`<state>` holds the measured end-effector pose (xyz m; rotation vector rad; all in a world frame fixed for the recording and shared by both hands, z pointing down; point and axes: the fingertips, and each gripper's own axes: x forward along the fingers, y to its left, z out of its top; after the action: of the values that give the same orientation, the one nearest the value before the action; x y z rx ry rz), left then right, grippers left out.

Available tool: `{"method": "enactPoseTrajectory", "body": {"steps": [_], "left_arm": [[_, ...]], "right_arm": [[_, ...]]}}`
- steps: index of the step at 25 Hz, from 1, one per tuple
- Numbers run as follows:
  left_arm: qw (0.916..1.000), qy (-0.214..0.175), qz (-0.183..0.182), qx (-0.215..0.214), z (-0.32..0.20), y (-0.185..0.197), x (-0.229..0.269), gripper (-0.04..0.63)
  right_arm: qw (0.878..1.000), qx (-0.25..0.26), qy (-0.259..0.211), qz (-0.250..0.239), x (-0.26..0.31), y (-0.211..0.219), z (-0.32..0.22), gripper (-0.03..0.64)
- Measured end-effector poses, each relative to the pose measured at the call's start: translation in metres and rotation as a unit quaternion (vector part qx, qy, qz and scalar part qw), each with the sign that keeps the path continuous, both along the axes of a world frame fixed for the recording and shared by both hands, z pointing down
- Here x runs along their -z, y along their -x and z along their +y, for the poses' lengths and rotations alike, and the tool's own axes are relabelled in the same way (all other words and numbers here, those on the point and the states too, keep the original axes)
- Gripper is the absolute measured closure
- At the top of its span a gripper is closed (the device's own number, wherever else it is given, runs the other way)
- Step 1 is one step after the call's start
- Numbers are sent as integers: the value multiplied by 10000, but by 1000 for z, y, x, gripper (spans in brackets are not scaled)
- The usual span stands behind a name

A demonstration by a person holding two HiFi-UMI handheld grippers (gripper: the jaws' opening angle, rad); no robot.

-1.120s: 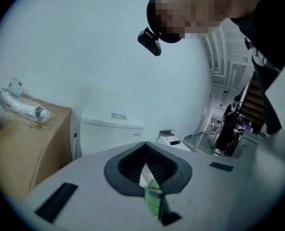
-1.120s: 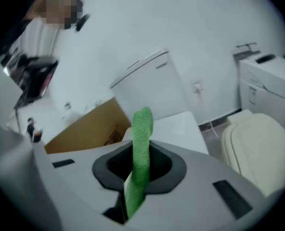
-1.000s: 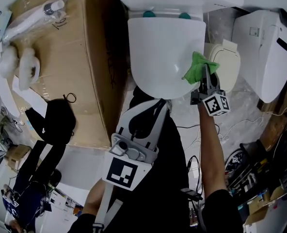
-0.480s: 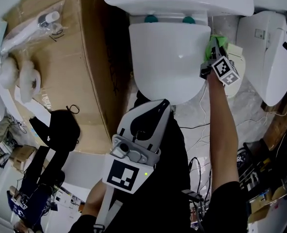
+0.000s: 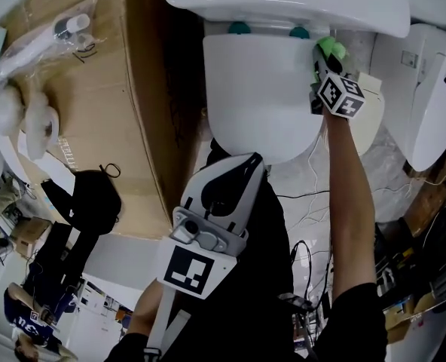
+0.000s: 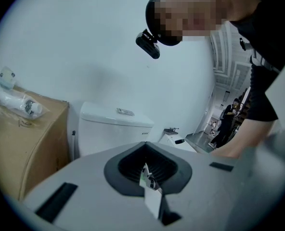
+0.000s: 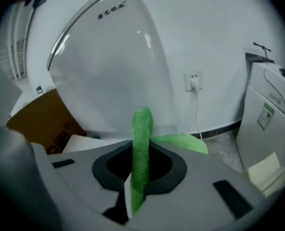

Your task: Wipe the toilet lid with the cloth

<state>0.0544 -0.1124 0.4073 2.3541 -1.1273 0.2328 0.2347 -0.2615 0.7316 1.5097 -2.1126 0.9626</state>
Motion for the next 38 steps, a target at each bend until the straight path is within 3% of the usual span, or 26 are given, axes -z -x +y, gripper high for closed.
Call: {"method": "enactPoseTrajectory", "body": {"steps": [2, 4, 5, 8, 11, 13, 15, 20, 25, 27, 38], "left_arm": [[10000, 7, -3, 31, 3, -1, -2, 592], [10000, 10, -11, 42, 9, -3, -3, 592], [10000, 7, -24, 31, 12, -4, -3, 592], [10000, -25, -85, -15, 22, -9, -4, 592], [9999, -20, -119, 12, 35, -14, -3, 592], [9999, -32, -141, 18, 46, -20, -2, 592], [9998, -77, -188, -5, 59, -27, 0, 592], [9995, -211, -248, -50, 93, -41, 3, 592], [9991, -313, -267, 24, 132, -56, 5, 592], [9990, -338, -290, 21, 150, -63, 4, 592], [9975, -287, -211, 615, 227, -76, 6, 592]], "right_arm": [[9959, 827, -149, 327, 0, 20, 2, 565], [9759, 2051, -292, 690, -1, 46, 15, 565], [9572, 2738, -371, 866, -2, 58, 26, 565], [8853, 4439, -620, 1238, -7, 82, 67, 565], [8370, 5273, -701, 1287, -13, 85, 104, 565], [8182, 5563, -665, 1292, -15, 82, 127, 565], [8092, 5701, -645, 1267, -17, 77, 149, 566], [8161, 5612, -663, 1207, -23, 62, 194, 566], [8149, 5617, -696, 1251, -26, 46, 243, 566], [8219, 5512, -679, 1267, -27, 41, 258, 566], [9269, 3570, -206, 1141, -27, 47, 295, 566]]}}
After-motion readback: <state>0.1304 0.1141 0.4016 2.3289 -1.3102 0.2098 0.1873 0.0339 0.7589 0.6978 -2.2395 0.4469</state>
